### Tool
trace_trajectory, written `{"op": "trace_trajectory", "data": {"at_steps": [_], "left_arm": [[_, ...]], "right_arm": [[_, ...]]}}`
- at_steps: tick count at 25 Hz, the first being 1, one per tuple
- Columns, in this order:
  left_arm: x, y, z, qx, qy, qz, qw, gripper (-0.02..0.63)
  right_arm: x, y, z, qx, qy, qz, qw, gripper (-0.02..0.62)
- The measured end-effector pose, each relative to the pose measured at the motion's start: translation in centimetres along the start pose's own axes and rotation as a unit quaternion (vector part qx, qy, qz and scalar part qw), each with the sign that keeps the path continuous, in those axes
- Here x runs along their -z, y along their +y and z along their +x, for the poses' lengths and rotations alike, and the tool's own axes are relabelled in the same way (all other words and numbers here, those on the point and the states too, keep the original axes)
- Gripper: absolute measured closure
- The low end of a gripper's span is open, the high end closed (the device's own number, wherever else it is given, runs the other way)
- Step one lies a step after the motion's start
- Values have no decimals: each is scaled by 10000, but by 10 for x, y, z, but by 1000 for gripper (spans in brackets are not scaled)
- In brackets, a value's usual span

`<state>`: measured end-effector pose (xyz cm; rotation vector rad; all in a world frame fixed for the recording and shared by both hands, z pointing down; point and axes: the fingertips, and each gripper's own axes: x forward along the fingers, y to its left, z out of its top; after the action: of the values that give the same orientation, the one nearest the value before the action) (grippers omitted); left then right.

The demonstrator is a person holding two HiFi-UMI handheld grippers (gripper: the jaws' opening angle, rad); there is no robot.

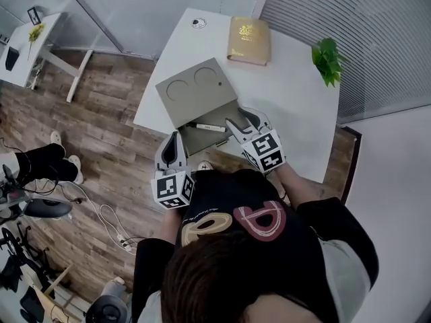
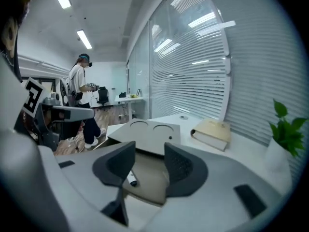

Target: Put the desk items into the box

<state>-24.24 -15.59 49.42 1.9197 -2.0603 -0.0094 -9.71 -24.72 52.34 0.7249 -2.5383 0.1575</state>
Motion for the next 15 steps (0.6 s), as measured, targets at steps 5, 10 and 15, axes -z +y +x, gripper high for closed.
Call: {"op": "trace_trajectory", "data": {"at_steps": [5,10,15], "left_arm": [[0,-14,7,253,32,28,9997,588],[3,-27,13,458,54,56,9989,588],[2,-38,17,635,21,133,9979,588]], "right_arm": [[-3,-25,-27,768,-536,343,9950,403],[7,-35,-47,1080,-666,561,9903,403],[12,-40,-61,1293,-908,852,9838,407]]}}
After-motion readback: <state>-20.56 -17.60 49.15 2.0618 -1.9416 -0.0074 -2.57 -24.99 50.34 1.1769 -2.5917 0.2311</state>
